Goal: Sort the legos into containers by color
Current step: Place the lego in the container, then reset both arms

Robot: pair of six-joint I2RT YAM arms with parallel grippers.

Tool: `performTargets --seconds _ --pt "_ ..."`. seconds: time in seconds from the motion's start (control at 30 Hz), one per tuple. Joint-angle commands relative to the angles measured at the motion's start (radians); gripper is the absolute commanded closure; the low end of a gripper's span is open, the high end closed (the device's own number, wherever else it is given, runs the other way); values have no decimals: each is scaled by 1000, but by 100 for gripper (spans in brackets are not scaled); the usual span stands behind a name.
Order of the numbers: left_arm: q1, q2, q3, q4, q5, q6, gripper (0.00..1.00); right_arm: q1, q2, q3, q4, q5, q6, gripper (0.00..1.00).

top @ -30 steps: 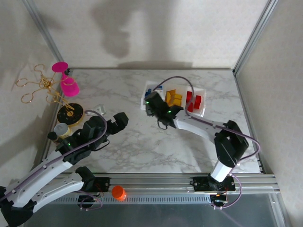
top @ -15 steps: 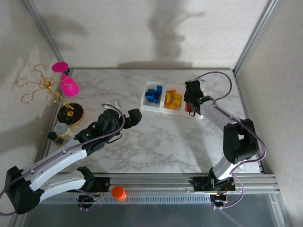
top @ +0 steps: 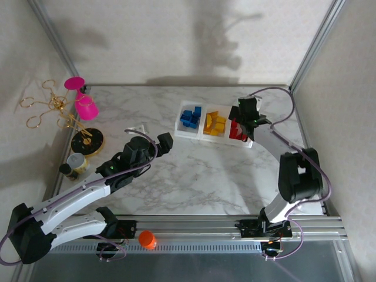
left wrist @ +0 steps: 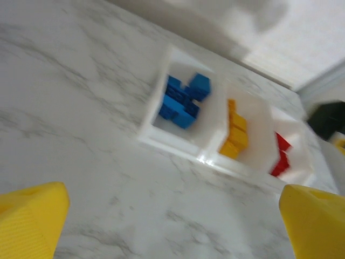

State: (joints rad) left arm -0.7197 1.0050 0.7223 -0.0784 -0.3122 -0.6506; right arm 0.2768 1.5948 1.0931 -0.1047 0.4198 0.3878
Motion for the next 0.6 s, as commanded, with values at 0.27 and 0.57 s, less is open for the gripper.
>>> performTargets --seconds 0.27,0.57 --pt "380 115 -239 542 -318 405 0 -120 -269 -517 496 307 -113 1" --pt "551 315 -468 1129 -178 538 0 -230 -170 -749 1048 49 -216 2"
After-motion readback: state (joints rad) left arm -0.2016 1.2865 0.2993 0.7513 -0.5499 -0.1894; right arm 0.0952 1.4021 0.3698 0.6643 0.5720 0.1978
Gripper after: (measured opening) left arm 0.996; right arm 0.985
